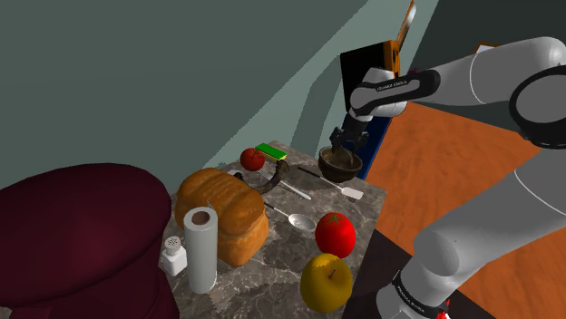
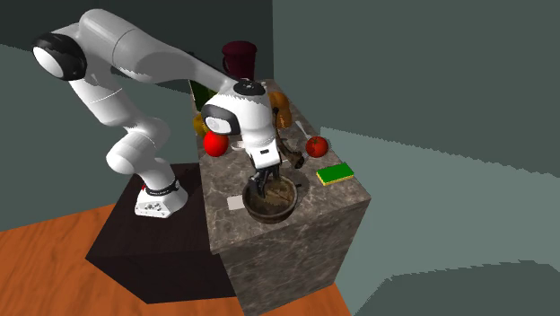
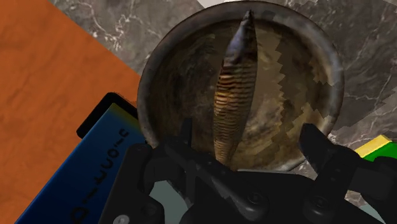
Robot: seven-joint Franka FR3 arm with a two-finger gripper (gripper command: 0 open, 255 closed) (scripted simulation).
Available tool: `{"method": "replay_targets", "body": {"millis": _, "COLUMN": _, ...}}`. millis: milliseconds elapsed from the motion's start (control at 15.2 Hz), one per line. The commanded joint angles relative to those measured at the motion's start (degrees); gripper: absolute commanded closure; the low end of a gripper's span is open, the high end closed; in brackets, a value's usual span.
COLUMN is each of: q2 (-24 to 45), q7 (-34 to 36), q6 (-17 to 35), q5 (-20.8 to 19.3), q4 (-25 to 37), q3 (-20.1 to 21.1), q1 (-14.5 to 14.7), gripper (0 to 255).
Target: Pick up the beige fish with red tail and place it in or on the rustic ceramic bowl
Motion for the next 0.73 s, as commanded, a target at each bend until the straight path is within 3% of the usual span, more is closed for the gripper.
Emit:
{"method": "replay_targets", "body": {"millis": 0, "q2": -1.45, "q7": 0.08, "q6": -3.28, "q5": -0.18, "q4": 1.84, "q3": 0.04, "q1": -0.07, "gripper": 0}}
{"method": "replay_targets", "body": {"millis": 132, "q2": -2.85, "q7": 0.2, "q6": -6.82, "q5": -0.34, "q4": 3.98, "q3": 0.13, "q1": -0.12, "gripper": 0}}
{"method": "replay_targets", "body": {"millis": 660, "q2": -2.85, "q7": 0.2, "q6": -6.81, "q5": -0.33, "q4": 3.98, "q3": 0.13, "q1": -0.13, "gripper": 0}}
